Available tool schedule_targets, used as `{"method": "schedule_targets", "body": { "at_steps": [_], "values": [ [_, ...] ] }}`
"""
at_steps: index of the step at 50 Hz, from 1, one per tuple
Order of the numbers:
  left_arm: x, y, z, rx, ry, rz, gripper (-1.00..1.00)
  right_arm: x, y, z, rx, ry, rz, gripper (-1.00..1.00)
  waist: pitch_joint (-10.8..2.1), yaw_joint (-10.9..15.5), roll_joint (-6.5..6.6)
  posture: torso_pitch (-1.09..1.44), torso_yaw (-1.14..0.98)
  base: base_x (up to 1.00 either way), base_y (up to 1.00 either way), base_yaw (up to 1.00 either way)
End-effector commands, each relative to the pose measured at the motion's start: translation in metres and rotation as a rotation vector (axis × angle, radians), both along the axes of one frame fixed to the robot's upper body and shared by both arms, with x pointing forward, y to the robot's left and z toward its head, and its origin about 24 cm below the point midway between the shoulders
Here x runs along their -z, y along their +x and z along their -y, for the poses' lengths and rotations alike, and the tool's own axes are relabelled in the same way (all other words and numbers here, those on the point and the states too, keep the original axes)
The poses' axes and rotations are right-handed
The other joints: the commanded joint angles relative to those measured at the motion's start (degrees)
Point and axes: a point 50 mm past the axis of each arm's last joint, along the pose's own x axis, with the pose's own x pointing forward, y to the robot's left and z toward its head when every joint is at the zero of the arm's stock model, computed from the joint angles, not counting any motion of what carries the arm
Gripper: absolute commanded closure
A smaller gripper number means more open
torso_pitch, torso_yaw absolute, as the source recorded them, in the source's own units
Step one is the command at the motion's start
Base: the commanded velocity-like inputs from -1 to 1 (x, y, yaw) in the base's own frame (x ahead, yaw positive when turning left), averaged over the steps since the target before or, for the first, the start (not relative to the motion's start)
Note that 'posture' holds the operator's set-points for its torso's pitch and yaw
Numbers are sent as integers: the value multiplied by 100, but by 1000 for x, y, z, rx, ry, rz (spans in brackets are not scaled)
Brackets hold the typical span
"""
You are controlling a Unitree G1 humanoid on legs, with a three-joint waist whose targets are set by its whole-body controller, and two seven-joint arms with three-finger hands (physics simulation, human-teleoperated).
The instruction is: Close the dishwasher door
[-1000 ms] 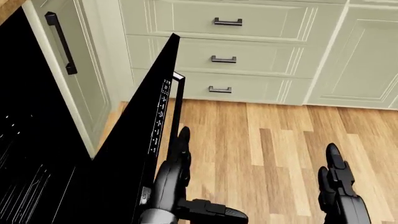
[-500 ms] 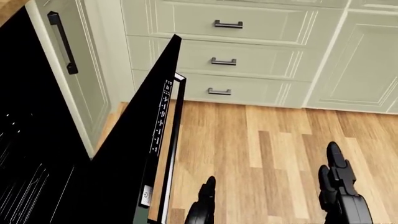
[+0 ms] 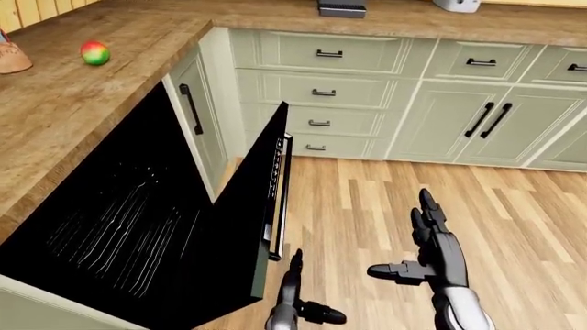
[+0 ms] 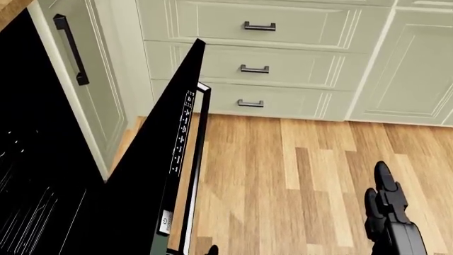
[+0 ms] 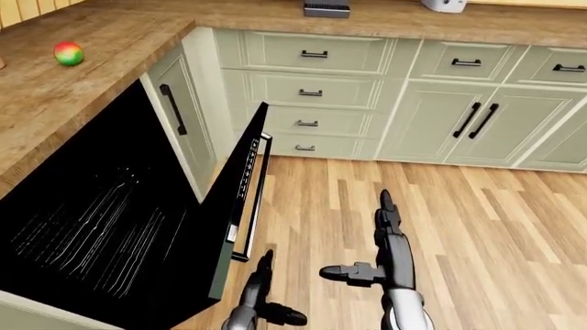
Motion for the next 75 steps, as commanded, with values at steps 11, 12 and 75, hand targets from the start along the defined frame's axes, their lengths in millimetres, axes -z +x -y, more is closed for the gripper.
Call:
{"method": "schedule_targets", "body": {
  "at_steps": [11, 12, 75],
  "values": [
    [11, 2, -19, -18, 87, -150, -100, -16, 1, 2, 0, -20, 86, -100, -105, -17, 19, 0, 0, 0, 0, 0],
    [11, 3, -20, -23, 91, -155, -100, -16, 1, 2, 1, -20, 85, -100, -108, -19, 22, 0, 0, 0, 0, 0],
    [-2, 37, -108, -753, 80, -203, -100, -19, 1, 3, 2, -17, 93, -100, -112, -71, 65, 0, 0, 0, 0, 0]
  ]
}}
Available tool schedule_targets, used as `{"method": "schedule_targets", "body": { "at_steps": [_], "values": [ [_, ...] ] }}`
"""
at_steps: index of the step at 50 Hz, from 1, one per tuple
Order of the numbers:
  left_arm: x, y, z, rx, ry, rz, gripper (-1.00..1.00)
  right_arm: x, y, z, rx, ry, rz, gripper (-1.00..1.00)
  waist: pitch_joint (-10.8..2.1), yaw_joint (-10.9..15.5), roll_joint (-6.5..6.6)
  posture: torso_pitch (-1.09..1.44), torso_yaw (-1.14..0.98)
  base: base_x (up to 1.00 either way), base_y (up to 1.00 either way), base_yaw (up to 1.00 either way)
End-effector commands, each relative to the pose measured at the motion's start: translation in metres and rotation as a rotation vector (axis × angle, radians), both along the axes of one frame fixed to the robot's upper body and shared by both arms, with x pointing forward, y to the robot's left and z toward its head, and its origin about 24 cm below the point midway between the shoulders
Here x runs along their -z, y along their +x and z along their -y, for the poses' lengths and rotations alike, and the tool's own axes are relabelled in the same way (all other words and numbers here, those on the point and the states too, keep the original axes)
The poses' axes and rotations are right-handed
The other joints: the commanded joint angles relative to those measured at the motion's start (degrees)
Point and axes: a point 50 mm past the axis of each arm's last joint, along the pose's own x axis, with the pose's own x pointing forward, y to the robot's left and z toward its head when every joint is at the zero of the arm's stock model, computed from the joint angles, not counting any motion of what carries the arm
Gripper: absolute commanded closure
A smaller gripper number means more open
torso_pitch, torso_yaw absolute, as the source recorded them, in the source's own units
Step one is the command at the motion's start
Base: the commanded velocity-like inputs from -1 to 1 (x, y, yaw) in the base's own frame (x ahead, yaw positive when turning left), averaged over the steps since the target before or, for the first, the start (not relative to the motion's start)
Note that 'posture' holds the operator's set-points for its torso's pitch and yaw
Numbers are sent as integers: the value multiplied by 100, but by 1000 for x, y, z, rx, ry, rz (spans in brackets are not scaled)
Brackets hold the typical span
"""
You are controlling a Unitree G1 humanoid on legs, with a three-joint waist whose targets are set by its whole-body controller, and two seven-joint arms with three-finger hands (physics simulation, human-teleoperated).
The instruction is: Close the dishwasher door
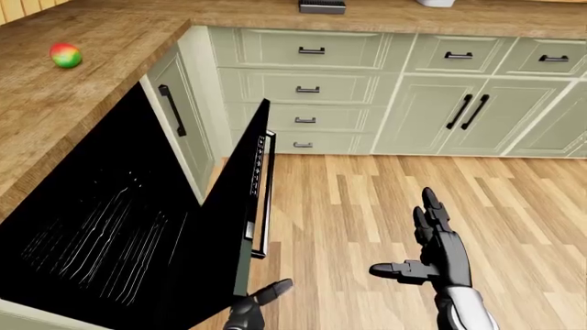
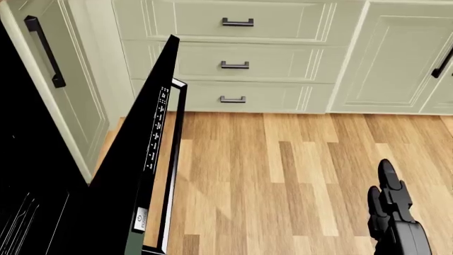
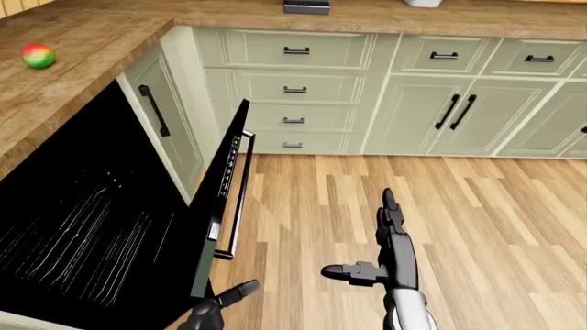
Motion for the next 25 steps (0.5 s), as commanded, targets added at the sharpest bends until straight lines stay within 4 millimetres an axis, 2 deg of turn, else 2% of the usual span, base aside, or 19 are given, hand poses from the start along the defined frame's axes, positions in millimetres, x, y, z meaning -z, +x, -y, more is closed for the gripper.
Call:
{"method": "schedule_targets", "body": {
  "at_steps": [1, 25],
  "values": [
    [-20, 27, -21, -76, 73, 147, -100, -15, 1, 1, -2, -21, 80, -100, -117, 31, 26, 0, 0, 0, 0, 0],
    [-30, 37, -45, -232, 73, 206, -100, -13, 1, 2, 2, -20, 77, -100, -104, 20, 53, 0, 0, 0, 0, 0]
  ]
}}
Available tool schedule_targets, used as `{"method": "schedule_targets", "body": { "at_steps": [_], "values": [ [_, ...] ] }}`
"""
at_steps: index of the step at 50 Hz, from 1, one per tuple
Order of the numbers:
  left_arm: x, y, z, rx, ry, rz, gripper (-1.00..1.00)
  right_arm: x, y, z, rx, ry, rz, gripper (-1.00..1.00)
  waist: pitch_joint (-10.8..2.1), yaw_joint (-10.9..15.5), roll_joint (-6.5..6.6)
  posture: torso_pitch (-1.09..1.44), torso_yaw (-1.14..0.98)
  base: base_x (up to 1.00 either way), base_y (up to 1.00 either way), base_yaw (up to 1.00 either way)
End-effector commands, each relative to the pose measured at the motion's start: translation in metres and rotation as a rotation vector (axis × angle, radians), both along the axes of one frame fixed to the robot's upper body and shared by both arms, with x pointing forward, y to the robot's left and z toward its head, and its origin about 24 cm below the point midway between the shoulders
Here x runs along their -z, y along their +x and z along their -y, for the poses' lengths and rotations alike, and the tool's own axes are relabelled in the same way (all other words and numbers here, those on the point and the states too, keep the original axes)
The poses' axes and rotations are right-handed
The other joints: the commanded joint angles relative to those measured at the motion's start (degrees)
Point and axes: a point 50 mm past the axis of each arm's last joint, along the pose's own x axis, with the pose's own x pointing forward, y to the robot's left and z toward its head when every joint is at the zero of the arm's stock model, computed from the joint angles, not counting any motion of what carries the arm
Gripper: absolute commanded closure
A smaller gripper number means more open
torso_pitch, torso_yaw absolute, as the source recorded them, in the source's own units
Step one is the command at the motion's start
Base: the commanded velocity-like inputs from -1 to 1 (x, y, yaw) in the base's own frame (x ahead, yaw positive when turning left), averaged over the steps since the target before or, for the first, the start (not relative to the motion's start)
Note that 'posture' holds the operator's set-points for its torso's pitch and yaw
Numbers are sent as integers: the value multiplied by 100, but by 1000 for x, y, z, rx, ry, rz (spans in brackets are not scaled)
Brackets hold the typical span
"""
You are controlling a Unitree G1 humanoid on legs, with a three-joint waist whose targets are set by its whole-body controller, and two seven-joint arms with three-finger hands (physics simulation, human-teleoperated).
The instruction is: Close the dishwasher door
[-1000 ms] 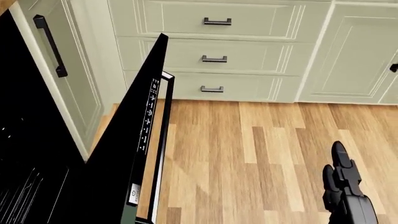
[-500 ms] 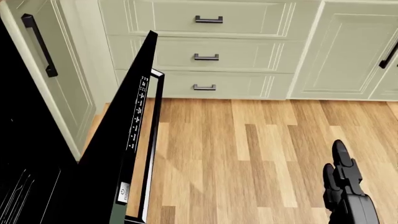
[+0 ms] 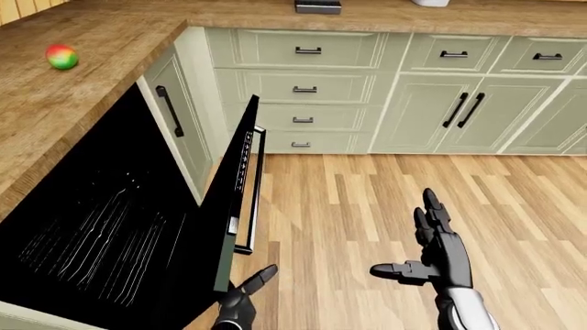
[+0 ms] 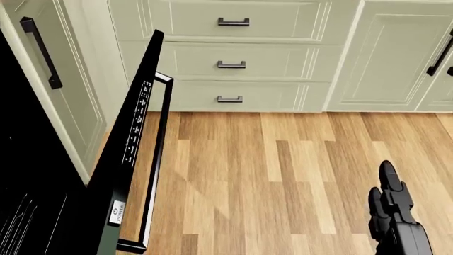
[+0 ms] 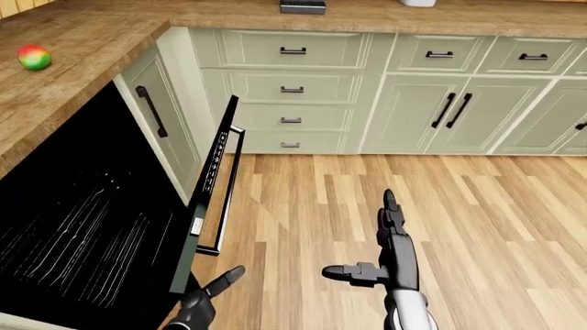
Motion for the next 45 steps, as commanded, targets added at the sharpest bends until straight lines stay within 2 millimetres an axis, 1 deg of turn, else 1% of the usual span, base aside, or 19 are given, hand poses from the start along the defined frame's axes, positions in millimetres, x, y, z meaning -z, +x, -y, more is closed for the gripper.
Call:
{"method": "schedule_targets", "body": {
  "at_steps": [1, 7, 24, 39, 45],
  "values": [
    [-22, 26, -24, -58, 71, 139, -100, -15, 1, 1, 0, -22, 79, -100, -110, 34, 30, 0, 0, 0, 0, 0],
    [-24, 29, -32, -90, 67, 145, -100, -15, 1, 1, 1, -22, 80, -100, -104, 36, 44, 0, 0, 0, 0, 0],
    [-25, 27, -53, -168, 58, 131, -100, -18, 0, 2, 3, -24, 83, -100, -106, 10, 65, 0, 0, 0, 0, 0],
    [-29, 27, -73, -235, 45, 125, -100, -16, 1, 2, 4, -22, 83, -100, -116, -17, 91, 0, 0, 0, 0, 0],
    [-30, 27, -78, -252, 41, 127, -100, -16, 1, 2, 5, -21, 82, -100, -123, -26, 102, 0, 0, 0, 0, 0]
  ]
}}
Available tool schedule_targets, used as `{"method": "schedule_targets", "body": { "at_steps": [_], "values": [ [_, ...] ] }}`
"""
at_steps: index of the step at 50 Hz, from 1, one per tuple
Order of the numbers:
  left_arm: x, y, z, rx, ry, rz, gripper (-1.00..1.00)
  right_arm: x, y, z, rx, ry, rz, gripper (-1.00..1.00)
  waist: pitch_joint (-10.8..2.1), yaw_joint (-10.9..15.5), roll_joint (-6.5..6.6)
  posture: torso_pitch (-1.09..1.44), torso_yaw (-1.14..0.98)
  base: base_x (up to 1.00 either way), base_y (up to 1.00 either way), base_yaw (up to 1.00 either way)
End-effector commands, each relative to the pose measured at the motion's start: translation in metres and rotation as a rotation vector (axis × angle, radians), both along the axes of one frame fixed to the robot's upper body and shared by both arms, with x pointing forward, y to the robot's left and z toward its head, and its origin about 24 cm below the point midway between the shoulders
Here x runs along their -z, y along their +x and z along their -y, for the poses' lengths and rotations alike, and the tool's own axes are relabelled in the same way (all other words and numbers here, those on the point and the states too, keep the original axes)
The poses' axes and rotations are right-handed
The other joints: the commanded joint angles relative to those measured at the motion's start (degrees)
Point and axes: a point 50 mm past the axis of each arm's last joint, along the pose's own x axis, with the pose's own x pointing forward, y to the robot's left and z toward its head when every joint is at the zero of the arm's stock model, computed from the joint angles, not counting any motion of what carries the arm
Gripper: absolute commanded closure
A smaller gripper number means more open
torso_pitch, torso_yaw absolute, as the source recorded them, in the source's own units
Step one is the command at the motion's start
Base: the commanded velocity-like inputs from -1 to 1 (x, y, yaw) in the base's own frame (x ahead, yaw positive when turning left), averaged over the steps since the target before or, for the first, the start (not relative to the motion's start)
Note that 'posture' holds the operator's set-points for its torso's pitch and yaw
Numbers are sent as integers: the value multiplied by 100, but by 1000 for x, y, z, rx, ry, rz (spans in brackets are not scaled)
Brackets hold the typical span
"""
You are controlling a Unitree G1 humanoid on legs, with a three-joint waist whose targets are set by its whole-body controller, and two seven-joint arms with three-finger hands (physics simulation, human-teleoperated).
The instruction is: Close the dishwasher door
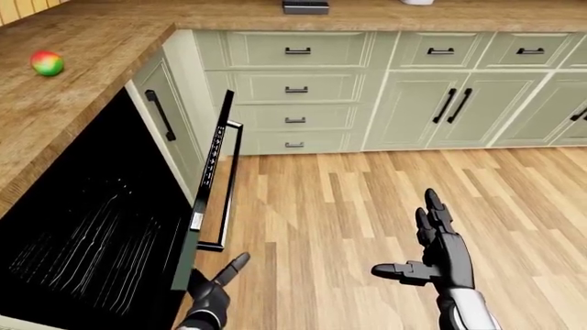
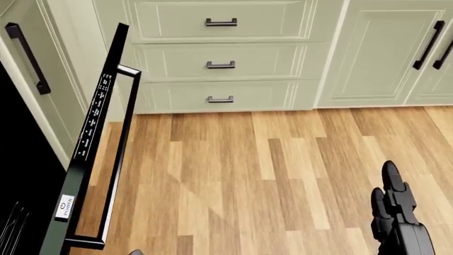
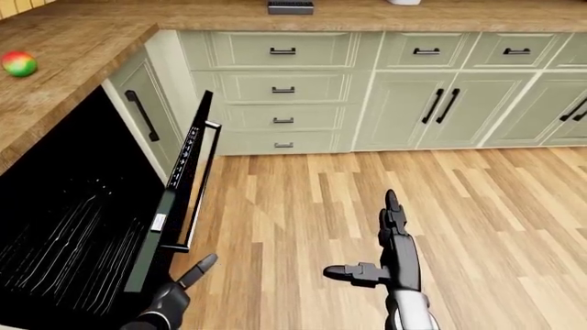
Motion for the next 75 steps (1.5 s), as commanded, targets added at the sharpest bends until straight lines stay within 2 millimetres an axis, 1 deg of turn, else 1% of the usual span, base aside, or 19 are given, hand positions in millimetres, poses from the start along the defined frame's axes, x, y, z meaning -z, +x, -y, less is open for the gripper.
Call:
{"method": "schedule_targets", "body": {
  "at_steps": [1, 9, 16, 32, 46, 75],
  "values": [
    [-20, 16, -27, -78, 100, 100, -100, -15, 1, 1, -3, -21, 82, -100, -95, 49, 34, 0, 0, 0, 0, 0],
    [-24, 18, -36, -109, 103, 108, -100, -16, 0, 1, -1, -22, 83, -100, -102, 53, 49, 0, 0, 0, 0, 0],
    [-24, 16, -41, -126, 107, 103, -100, -15, -1, 2, 2, -22, 82, -100, -102, 58, 61, 0, 0, 0, 0, 0],
    [-27, 10, -62, -183, 127, 94, -100, -18, 1, 1, 0, -26, 84, -100, -91, 66, 98, 0, 0, 0, 0, 0],
    [-31, 9, -73, -211, 142, 94, -100, -16, 0, 3, 5, -22, 85, -100, -70, 61, 117, 0, 0, 0, 0, 0],
    [-45, 12, -98, -297, 170, 114, -100, -14, -2, 5, 11, -16, 85, -100, -62, 48, 131, 0, 0, 0, 0, 0]
  ]
}}
